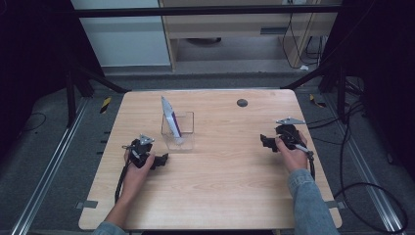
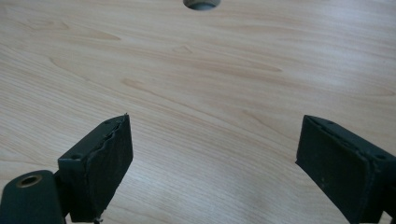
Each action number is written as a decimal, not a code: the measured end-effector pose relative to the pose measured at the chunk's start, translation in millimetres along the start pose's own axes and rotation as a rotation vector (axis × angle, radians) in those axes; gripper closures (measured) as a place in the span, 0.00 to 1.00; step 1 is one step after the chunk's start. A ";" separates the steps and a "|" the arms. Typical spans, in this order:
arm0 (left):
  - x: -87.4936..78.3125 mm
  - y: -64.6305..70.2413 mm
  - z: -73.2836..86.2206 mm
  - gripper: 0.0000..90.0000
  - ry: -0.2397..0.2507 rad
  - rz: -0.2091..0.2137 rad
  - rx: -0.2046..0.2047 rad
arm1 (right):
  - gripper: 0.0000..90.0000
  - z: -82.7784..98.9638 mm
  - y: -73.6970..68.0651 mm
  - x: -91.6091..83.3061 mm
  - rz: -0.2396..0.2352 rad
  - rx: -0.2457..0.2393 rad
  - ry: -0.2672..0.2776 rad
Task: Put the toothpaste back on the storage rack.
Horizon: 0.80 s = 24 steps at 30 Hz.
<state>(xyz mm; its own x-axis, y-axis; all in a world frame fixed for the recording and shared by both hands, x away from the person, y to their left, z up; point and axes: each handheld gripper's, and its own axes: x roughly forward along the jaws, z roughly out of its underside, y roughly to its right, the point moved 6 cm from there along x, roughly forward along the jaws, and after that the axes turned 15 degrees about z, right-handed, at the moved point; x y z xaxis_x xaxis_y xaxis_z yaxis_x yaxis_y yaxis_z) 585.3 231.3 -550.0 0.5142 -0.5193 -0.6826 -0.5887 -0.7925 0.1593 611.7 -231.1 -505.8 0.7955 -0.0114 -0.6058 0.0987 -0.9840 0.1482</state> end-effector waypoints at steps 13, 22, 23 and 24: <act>-0.1 0.0 0.1 0.00 0.000 -0.001 0.001 | 0.13 9.9 10.8 14.9 0.034 0.036 -0.032; -0.1 -0.1 0.0 0.00 0.000 0.000 0.001 | 0.13 15.9 22.0 26.7 0.052 0.083 -0.034; -0.1 -0.1 0.0 0.00 0.000 0.000 0.002 | 0.13 15.7 21.7 26.8 0.050 0.087 -0.034; -0.1 0.0 0.0 0.00 0.000 0.000 0.002 | 0.14 15.4 21.7 27.0 0.051 0.086 -0.033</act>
<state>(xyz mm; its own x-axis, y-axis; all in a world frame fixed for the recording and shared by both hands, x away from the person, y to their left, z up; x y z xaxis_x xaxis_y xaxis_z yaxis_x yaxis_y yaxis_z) 585.3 231.4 -549.9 0.5140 -0.5189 -0.6830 -0.5896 -0.7921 0.1581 626.1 -255.5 -531.0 0.7781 -0.0658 -0.6247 0.0064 -0.9936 0.1127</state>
